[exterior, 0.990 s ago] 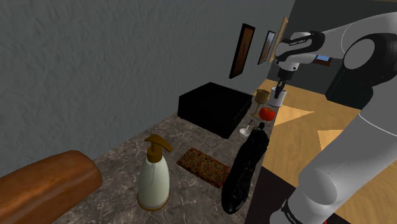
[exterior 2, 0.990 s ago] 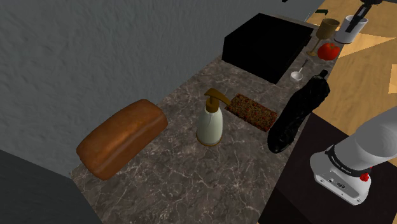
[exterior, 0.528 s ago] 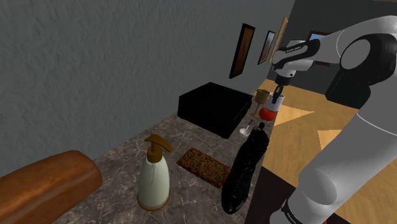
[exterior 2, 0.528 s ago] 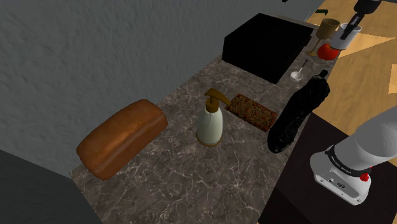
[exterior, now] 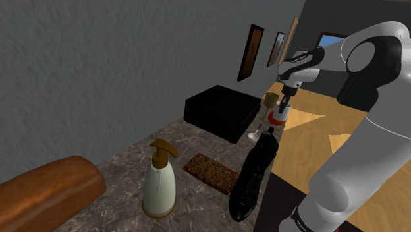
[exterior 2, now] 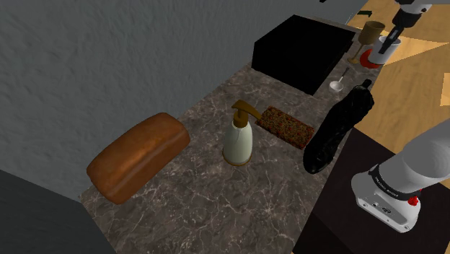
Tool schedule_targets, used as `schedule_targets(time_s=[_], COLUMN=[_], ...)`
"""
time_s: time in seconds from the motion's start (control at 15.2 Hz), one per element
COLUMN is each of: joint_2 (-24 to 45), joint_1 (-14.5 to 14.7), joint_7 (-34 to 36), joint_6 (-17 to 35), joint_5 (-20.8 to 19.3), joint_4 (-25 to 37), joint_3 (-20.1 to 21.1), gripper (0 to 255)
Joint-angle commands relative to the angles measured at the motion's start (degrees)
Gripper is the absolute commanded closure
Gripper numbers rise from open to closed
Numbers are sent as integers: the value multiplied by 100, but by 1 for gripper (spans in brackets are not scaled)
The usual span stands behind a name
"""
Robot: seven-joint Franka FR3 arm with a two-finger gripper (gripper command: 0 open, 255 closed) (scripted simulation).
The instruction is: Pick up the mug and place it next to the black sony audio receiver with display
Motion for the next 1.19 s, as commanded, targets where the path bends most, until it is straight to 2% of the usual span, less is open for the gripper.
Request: schedule_targets(time_s=[0.0,0.86,1.12], joint_2=[44,597,597], joint_1=[-6,-54,-56], joint_7=[-14,-228,-227], joint_6=[175,1177,1177], joint_5=[22,367,367], joint_4=[-132,-656,-656], joint_3=[-7,-12,-11], gripper=[255,255,255])
